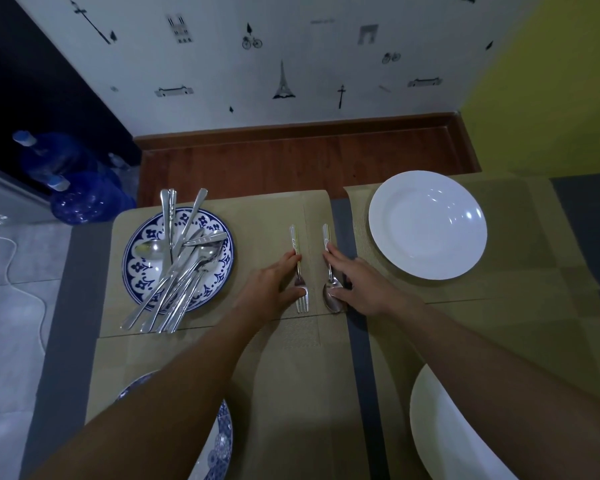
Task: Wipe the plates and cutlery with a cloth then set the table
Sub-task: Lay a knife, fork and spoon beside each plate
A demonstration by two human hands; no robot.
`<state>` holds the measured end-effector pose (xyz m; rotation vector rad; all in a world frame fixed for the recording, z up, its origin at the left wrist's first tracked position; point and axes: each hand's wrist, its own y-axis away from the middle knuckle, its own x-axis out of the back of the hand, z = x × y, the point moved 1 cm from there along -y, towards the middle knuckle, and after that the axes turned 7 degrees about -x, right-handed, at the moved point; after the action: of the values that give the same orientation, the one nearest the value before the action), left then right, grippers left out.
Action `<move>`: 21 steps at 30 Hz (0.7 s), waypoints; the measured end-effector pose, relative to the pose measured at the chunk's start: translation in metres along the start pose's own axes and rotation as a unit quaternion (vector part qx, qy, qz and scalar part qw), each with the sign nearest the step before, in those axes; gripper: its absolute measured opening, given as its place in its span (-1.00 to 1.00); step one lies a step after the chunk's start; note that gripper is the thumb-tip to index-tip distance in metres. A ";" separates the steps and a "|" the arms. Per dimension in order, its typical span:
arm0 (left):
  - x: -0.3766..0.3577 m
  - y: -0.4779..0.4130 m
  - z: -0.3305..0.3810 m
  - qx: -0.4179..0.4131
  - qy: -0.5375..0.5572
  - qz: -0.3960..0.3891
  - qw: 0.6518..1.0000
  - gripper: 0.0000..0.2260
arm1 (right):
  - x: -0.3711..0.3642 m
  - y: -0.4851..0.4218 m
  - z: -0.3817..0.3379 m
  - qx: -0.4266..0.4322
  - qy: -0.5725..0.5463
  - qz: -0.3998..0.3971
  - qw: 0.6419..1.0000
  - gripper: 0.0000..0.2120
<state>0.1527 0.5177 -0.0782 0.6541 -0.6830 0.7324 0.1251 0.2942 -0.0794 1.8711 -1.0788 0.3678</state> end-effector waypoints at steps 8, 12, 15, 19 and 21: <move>-0.001 0.002 -0.002 -0.004 0.013 0.004 1.000 -0.29 | -0.001 -0.002 0.001 -0.009 0.000 -0.010 1.000 -0.21; -0.001 0.002 0.000 -0.006 0.017 0.003 1.000 -0.29 | -0.002 -0.002 0.001 -0.006 -0.003 -0.008 1.000 -0.21; 0.000 0.003 0.001 -0.007 0.016 0.003 1.000 -0.29 | -0.002 -0.002 0.000 -0.009 -0.001 -0.009 1.000 -0.21; 0.002 0.006 0.003 -0.007 0.026 0.006 1.000 -0.26 | -0.001 -0.002 0.001 -0.008 -0.005 -0.012 1.000 -0.21; 0.003 0.006 0.003 -0.008 0.028 0.007 1.000 -0.24 | -0.001 -0.001 0.000 -0.007 0.004 -0.011 1.000 -0.21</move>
<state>0.1486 0.5203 -0.0722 0.6126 -0.6415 0.7559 0.1252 0.2944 -0.0806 1.8657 -1.0527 0.3540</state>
